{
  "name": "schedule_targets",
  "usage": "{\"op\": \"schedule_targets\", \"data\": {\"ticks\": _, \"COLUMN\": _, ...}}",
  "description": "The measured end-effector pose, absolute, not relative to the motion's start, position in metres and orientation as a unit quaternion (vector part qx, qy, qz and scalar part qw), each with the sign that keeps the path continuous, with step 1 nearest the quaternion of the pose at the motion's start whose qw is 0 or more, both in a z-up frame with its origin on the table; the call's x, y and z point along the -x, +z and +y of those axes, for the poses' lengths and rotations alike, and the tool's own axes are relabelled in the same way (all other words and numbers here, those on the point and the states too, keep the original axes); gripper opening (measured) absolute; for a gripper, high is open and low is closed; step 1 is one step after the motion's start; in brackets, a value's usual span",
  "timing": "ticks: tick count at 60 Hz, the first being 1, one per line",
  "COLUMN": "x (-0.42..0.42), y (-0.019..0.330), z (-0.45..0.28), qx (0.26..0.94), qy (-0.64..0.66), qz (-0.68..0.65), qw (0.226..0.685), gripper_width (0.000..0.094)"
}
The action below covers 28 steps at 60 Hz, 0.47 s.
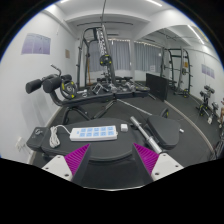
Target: Unplug charger
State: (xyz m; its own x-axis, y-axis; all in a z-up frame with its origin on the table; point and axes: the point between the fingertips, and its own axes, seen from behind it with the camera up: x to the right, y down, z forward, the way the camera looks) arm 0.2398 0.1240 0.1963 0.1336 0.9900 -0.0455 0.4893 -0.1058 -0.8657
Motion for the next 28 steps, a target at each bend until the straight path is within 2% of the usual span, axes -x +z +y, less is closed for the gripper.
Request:
{"op": "schedule_targets", "data": {"ticks": 23, "x": -0.312, "y": 0.214, "z": 0.082, "qx": 0.632, "qy": 0.325, "qz": -0.58, "qw": 0.399, "gripper_width": 0.0854}}
{"op": "schedule_targets", "data": {"ticks": 28, "x": -0.322, "y": 0.211, "z": 0.071, "qx": 0.627, "qy": 0.327, "qz": -0.591, "qw": 0.389, "gripper_width": 0.0855}}
